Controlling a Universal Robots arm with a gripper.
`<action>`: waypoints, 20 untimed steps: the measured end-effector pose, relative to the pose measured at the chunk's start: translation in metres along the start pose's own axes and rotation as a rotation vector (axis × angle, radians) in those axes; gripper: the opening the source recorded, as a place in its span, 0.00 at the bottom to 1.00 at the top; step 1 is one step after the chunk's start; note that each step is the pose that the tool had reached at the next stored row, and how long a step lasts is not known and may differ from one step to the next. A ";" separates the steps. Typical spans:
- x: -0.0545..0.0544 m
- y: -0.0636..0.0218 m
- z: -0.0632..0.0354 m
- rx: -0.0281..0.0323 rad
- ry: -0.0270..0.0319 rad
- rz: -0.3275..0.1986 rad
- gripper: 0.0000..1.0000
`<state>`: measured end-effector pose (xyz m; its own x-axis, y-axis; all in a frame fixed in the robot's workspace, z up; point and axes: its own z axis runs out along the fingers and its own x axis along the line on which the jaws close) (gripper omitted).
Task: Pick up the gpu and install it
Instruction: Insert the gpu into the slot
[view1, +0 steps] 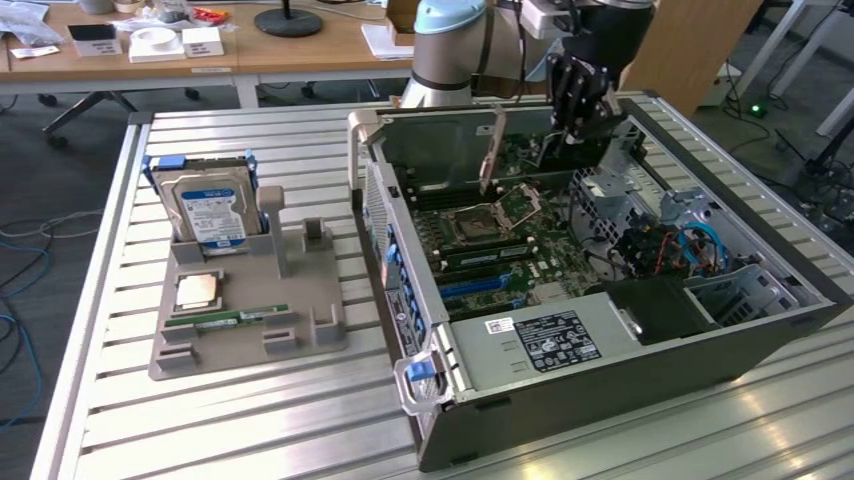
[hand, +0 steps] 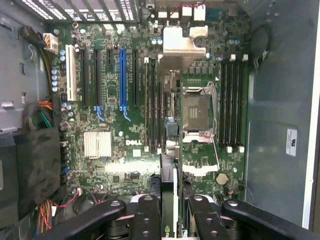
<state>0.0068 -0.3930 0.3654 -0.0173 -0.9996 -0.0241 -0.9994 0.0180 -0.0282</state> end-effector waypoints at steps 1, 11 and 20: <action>0.000 0.0013 0.0001 0.0000 0.0001 0.000 0.26; 0.012 0.0021 0.0000 0.0000 -0.0001 0.000 0.26; 0.013 0.0035 0.0089 0.0000 -0.0001 0.000 0.26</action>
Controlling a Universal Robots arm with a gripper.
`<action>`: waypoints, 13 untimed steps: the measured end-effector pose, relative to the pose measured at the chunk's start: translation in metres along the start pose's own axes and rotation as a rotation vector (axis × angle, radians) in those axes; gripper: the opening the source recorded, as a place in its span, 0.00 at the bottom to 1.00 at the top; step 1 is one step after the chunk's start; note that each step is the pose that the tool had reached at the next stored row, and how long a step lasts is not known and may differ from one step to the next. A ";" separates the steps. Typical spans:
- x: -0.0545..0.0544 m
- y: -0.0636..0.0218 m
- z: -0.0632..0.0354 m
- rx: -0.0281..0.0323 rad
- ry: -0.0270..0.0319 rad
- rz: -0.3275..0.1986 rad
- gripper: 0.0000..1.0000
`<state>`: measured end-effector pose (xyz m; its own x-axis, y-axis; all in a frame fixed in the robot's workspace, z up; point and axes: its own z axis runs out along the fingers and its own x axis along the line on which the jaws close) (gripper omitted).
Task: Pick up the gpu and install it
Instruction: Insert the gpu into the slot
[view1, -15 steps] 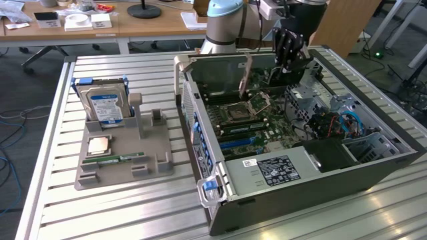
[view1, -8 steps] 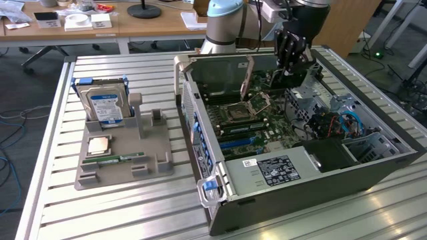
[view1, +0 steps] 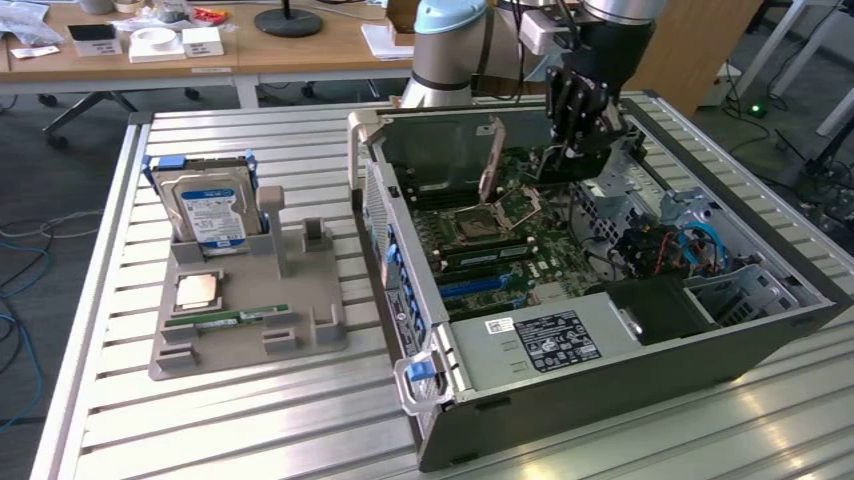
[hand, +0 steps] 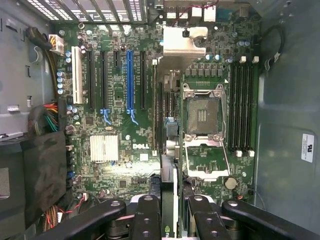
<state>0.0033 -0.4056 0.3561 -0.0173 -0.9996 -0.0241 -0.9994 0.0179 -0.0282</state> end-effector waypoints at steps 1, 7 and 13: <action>0.000 0.0001 0.0006 0.0000 0.0000 0.000 0.26; 0.000 0.0001 0.0009 0.0000 0.0000 0.000 0.26; 0.000 0.0002 0.0024 0.0001 -0.0002 0.000 0.26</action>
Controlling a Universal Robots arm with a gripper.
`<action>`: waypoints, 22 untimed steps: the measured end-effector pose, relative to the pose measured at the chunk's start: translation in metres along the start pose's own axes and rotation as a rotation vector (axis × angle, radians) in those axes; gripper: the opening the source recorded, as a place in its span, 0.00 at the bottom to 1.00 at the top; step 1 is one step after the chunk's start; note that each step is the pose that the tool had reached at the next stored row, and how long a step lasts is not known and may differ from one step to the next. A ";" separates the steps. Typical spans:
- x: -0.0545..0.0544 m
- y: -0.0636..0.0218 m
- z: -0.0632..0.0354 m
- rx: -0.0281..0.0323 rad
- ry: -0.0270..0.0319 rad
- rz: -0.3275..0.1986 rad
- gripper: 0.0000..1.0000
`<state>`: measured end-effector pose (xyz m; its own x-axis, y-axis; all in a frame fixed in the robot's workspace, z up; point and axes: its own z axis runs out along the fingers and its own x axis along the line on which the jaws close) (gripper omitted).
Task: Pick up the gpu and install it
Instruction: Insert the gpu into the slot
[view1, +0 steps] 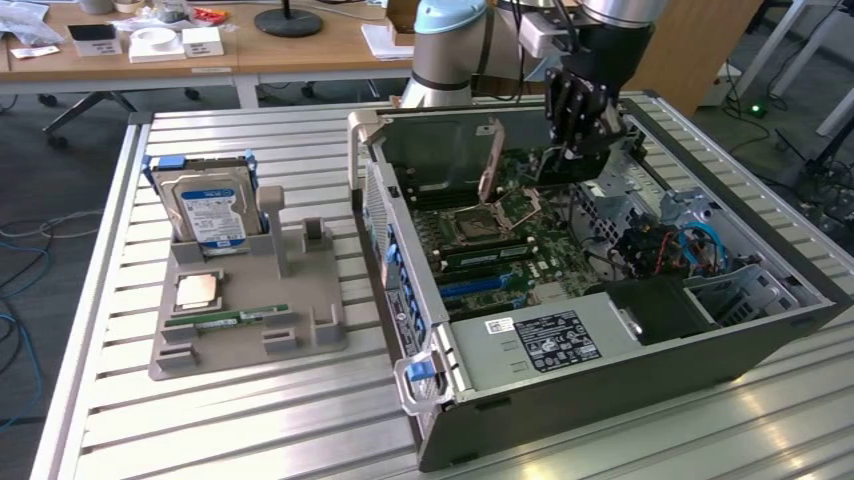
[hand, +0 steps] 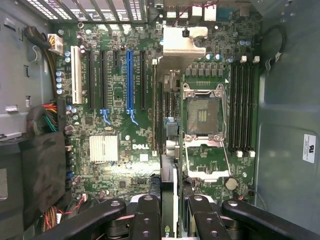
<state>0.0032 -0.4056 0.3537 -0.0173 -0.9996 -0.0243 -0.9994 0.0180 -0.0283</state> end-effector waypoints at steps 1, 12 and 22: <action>0.000 0.0000 0.0006 -0.0001 0.0001 0.000 0.26; 0.015 0.0039 0.0018 -0.0001 0.0001 -0.002 0.26; 0.022 0.0097 0.0051 -0.0001 0.0000 -0.003 0.26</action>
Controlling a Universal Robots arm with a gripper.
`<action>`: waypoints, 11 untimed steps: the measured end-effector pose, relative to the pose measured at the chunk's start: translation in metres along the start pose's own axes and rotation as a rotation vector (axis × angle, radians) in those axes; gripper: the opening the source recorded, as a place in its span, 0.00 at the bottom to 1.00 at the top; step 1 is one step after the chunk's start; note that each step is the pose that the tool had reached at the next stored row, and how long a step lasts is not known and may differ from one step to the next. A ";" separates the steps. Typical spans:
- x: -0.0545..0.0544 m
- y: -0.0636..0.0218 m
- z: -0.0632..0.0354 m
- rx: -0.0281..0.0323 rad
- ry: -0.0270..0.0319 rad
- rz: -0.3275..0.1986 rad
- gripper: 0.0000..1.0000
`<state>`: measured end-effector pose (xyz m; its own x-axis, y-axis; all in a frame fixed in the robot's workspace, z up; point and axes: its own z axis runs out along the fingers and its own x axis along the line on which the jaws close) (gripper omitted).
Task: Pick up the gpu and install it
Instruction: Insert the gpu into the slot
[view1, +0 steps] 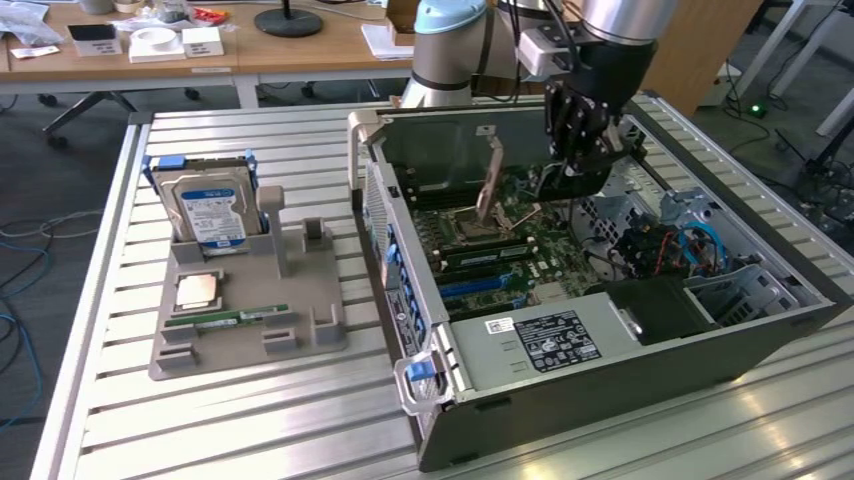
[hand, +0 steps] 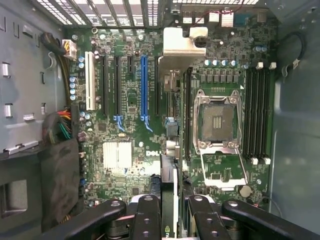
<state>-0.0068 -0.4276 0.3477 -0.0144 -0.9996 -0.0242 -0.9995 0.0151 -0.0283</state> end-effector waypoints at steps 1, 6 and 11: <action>0.000 0.0005 0.0012 0.0000 0.0001 0.000 0.26; 0.000 0.0035 0.0069 0.0000 0.0000 0.000 0.26; 0.000 0.0053 0.0092 -0.0001 0.0004 0.000 0.26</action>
<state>-0.0119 -0.4277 0.3384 -0.0143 -0.9996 -0.0238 -0.9995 0.0150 -0.0281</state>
